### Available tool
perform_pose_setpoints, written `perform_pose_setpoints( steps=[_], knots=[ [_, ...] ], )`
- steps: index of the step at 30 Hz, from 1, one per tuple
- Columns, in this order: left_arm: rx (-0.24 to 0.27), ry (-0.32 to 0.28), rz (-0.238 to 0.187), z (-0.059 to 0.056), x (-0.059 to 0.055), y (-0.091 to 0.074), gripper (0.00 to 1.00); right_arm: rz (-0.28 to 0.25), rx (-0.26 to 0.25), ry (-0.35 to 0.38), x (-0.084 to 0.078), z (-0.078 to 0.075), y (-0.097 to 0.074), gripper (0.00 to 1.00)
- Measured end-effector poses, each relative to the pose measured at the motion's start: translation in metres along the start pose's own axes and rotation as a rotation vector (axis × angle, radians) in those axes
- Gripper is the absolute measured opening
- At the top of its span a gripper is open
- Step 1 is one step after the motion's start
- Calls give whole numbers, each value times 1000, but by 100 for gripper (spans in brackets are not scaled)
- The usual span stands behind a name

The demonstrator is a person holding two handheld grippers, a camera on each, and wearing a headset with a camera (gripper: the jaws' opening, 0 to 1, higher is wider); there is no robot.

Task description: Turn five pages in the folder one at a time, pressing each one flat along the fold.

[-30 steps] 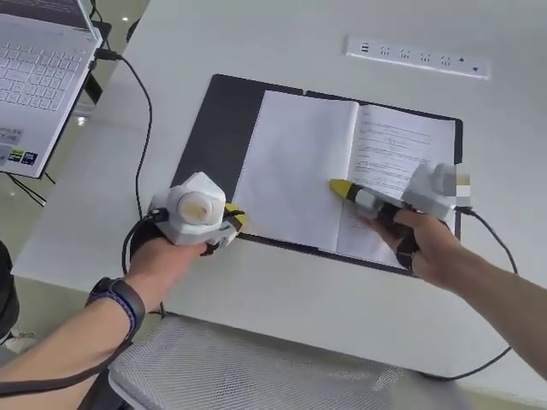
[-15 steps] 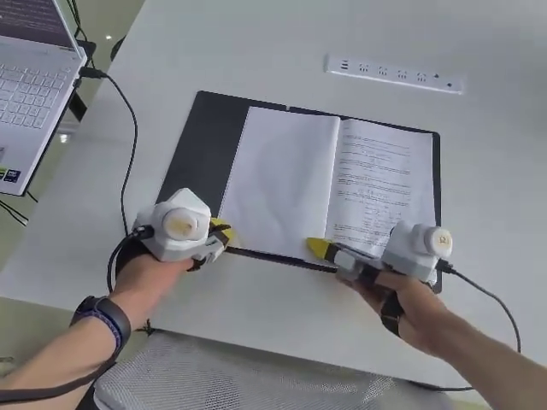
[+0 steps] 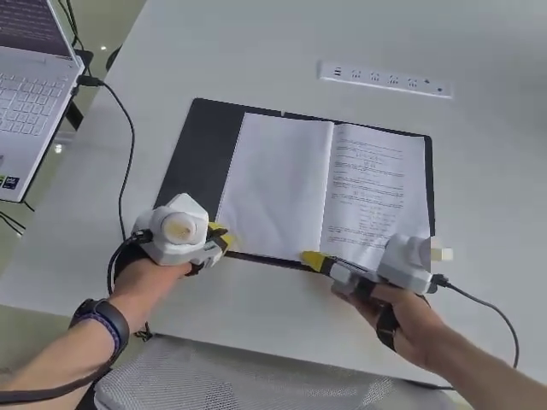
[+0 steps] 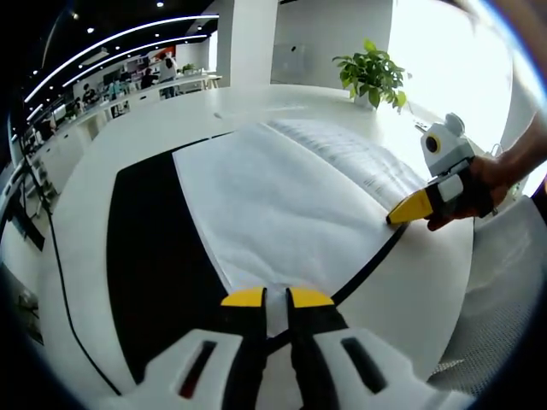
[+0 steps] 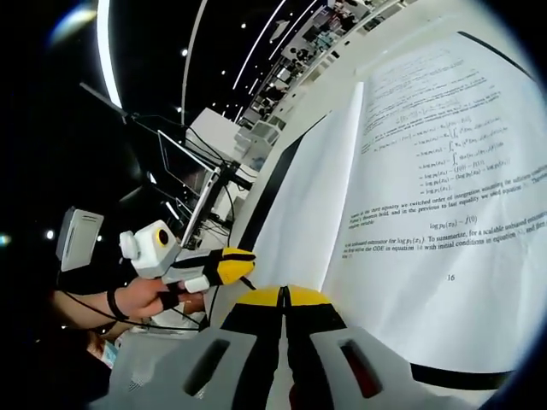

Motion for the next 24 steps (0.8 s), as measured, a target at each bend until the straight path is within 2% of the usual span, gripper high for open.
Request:
perform_pose_setpoints(
  steps=[8,13,16,18,21,24],
  knots=[
    [-7,15,5,0,-1,1,8,-7,-6,10,-1,1,0,0],
    [-21,18,33,1,1,2,8,11,-4,10,1,4,0,0],
    [-44,-17,60,1,2,2,10,15,-7,-2,4,7,-3,0],
    [-64,-79,71,0,3,0,12,8,-3,-7,7,10,-6,0],
    [-65,-91,79,0,4,0,14,0,0,-23,13,16,-10,4],
    [-55,-92,92,-6,7,-2,17,-1,-10,-51,18,17,-15,7]
  ],
)
Point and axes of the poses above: the centre of the closed fingertips' face, and the gripper's own axes: y roughly forward along the fingers, z roughly to its left, x roughly out of its top, the point moved 4 cm from there along -y, roughly backward along the fingers, and after that the axes turned 6 degrees about x, right-handed, at the moved point
